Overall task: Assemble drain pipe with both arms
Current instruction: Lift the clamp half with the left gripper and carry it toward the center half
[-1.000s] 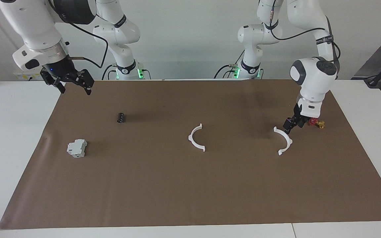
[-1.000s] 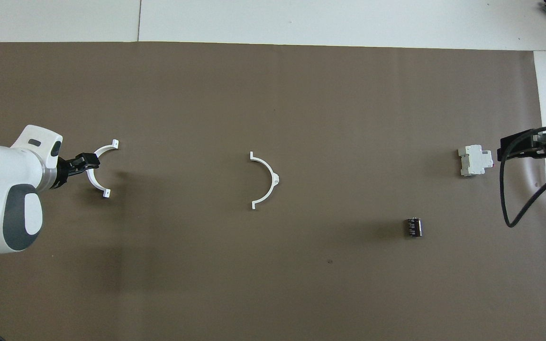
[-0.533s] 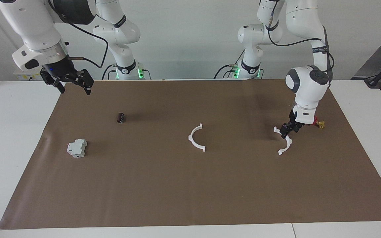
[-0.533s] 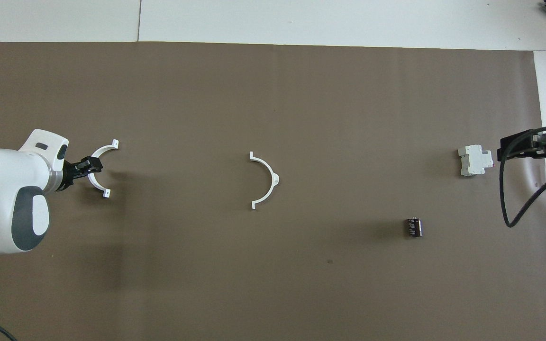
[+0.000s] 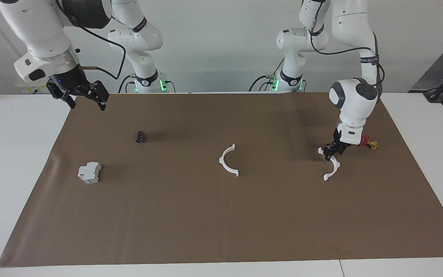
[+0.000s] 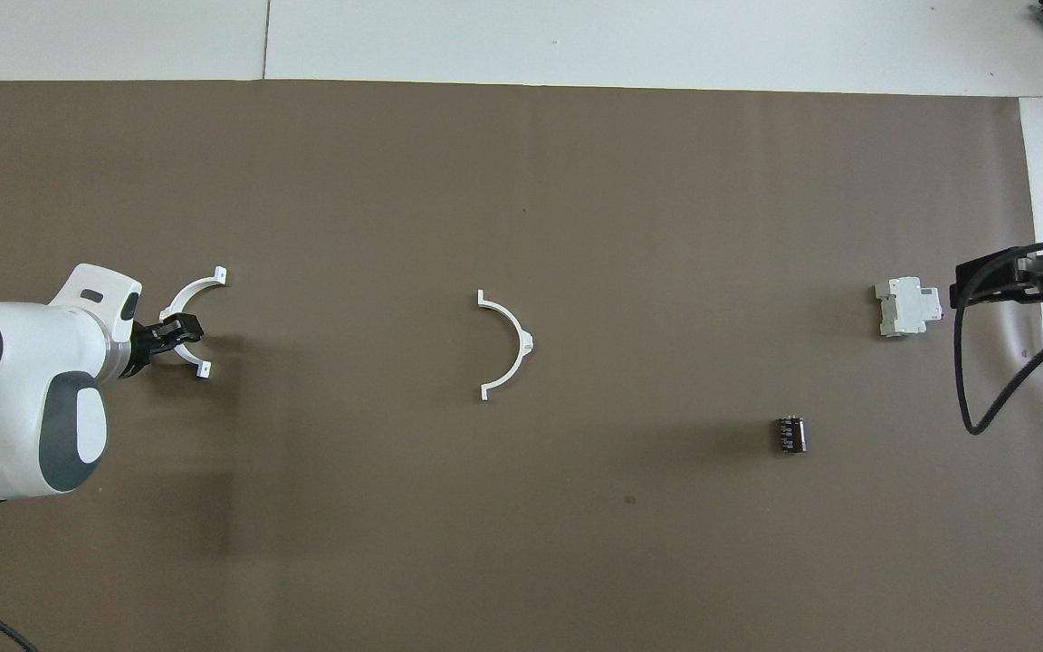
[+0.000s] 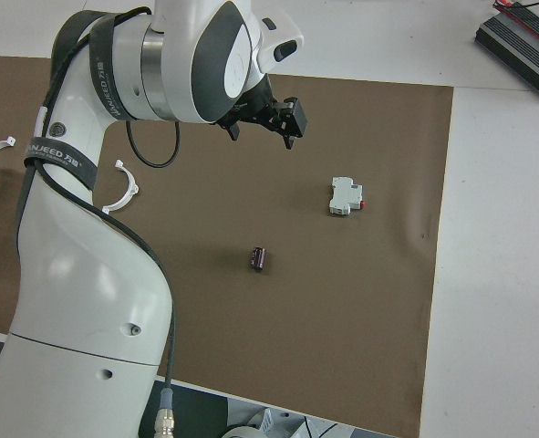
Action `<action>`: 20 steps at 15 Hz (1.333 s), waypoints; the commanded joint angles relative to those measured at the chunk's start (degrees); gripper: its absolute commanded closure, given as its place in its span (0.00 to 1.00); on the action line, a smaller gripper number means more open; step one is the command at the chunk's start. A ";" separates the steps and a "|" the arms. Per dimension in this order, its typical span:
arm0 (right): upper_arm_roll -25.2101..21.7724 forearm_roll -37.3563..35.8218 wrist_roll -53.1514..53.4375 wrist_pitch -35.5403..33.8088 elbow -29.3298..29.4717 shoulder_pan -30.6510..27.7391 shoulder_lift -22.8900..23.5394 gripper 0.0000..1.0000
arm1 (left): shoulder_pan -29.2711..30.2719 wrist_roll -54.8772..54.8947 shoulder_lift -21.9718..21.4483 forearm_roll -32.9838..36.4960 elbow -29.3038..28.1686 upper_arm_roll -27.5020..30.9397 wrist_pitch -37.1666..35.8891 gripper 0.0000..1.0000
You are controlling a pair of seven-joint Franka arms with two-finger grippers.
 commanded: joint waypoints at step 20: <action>0.59 -0.64 -1.26 -0.81 -0.13 -0.83 -0.32 0.00 | -5.02 -3.88 -0.72 -0.44 4.67 0.02 -7.29 1.00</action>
